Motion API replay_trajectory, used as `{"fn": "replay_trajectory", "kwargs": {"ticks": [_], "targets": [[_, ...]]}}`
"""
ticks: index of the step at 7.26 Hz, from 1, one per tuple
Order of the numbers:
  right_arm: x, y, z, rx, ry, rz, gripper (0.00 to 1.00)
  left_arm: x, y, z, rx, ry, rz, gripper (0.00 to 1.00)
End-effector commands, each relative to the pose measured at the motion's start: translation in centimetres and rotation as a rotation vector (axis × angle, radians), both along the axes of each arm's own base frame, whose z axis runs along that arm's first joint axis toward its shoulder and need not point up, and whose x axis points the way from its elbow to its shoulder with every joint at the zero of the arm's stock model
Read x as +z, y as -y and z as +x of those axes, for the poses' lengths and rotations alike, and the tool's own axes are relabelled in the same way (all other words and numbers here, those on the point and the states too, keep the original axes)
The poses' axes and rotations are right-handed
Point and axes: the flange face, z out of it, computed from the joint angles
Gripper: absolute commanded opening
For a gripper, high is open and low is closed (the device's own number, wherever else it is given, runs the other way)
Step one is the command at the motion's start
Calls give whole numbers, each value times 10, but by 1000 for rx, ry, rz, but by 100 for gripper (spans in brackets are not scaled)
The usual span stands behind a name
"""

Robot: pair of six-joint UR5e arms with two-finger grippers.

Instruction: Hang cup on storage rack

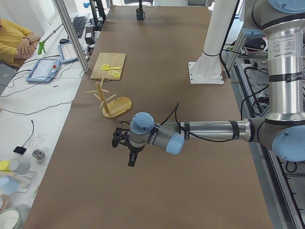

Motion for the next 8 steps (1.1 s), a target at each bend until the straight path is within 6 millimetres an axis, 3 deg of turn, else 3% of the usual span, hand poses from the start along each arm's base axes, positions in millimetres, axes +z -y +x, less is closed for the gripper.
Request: {"fn": "replay_trajectory", "kwargs": {"ticks": [1,2,3,5,6,8], "targets": [[0,0,-8,-11,1,-2,0,0,0,0,0,0,1,98],[-8,4,-9,-10,13,12,0,0,0,0,0,0,-1,98],[-40,16,-11,19,37,48,0,-1,0,0,-1,0,1,98],[-125,30,-27,99,207,77,0,-6,-1,-1,-17,-8,0,98],[-166,24,-47,109,267,89,0,-7,-1,-1,-25,-13,13,98],[-277,-1,-156,120,317,63,0,-13,3,1,-21,-15,26,98]]}}
